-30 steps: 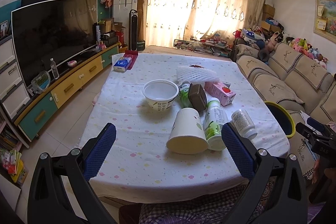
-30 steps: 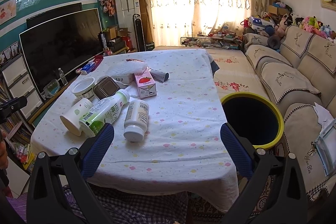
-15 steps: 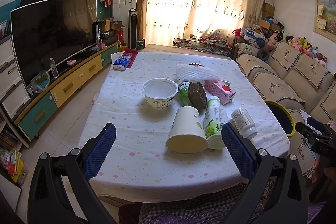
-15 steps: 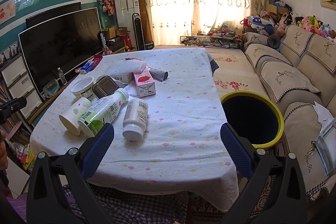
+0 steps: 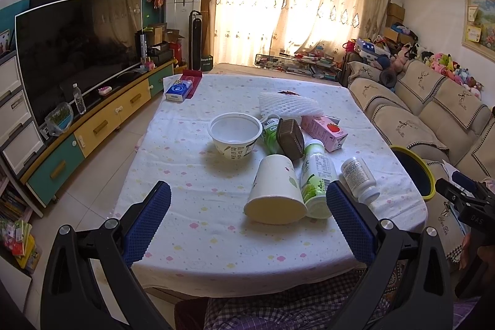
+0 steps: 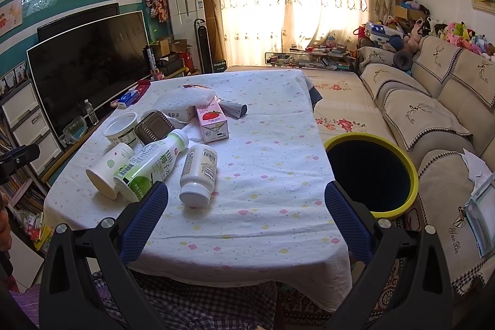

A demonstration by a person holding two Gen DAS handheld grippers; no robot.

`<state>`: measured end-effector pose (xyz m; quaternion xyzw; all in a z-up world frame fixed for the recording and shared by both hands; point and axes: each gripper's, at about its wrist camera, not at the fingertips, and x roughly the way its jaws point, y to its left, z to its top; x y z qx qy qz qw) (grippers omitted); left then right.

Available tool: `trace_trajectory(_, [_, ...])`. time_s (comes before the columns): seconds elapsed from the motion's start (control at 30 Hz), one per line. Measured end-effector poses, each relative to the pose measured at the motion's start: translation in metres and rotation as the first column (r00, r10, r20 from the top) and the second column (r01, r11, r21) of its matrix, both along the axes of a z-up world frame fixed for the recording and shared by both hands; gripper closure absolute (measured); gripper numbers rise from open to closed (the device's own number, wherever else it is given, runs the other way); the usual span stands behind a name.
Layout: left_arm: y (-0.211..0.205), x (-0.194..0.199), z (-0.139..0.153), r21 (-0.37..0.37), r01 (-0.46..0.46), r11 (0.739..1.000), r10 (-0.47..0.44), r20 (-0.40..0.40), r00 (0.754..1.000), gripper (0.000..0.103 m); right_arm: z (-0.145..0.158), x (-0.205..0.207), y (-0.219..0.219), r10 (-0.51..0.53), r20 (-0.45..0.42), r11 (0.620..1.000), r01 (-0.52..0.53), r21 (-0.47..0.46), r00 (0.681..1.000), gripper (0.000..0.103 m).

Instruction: Collect trash

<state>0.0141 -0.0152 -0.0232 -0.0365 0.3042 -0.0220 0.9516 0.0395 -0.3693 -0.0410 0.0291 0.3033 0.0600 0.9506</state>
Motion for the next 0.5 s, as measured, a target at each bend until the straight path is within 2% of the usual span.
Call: trace_trajectory(0.5, [-0.0002, -0.0001, 0.0002, 0.0, -0.001, 1.0, 0.001, -0.002, 1.0, 0.004, -0.0033, 0.0012, -0.0009, -0.002, -0.007, 1.0, 0.002, 0.002, 1.0, 0.007])
